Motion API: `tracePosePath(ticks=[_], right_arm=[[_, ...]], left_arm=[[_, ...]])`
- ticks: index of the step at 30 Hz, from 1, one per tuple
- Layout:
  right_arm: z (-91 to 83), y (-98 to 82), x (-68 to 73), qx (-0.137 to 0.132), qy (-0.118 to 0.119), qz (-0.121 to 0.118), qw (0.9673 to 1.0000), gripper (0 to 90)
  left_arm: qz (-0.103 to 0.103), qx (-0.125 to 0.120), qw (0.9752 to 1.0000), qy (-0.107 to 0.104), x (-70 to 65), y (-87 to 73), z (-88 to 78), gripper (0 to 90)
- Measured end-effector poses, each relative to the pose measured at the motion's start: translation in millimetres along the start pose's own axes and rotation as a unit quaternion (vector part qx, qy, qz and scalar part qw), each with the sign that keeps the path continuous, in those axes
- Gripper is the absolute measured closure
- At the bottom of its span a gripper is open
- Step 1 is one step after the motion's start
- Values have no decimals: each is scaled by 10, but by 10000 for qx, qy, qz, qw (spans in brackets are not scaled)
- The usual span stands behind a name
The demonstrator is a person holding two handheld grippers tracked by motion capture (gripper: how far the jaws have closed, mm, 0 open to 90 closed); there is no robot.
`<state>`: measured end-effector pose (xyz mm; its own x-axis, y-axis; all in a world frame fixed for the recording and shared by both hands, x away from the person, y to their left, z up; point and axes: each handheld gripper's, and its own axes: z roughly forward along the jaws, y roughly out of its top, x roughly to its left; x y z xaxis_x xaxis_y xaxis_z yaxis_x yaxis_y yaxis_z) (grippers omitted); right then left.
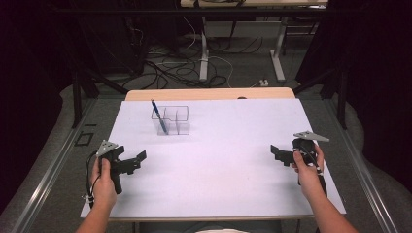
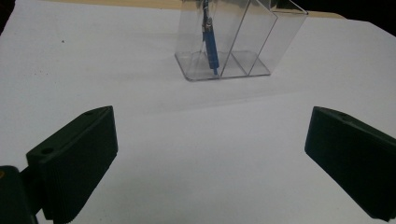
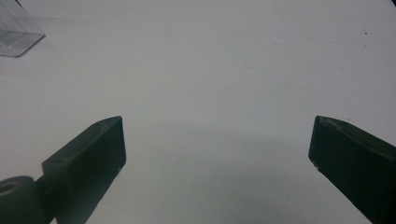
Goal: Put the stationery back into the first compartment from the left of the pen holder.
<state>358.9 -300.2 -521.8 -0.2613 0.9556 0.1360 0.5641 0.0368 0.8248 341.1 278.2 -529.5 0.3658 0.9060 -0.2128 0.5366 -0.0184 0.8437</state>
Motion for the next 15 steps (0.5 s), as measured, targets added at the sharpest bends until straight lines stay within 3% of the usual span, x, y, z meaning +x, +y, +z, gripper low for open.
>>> tracePosePath(ticks=[15], right_arm=[[14, -1, 3, 1, 22, -31, 10000, 36]], left_arm=[[-31, 24, 10000, -3, 15, -16, 26, 30]])
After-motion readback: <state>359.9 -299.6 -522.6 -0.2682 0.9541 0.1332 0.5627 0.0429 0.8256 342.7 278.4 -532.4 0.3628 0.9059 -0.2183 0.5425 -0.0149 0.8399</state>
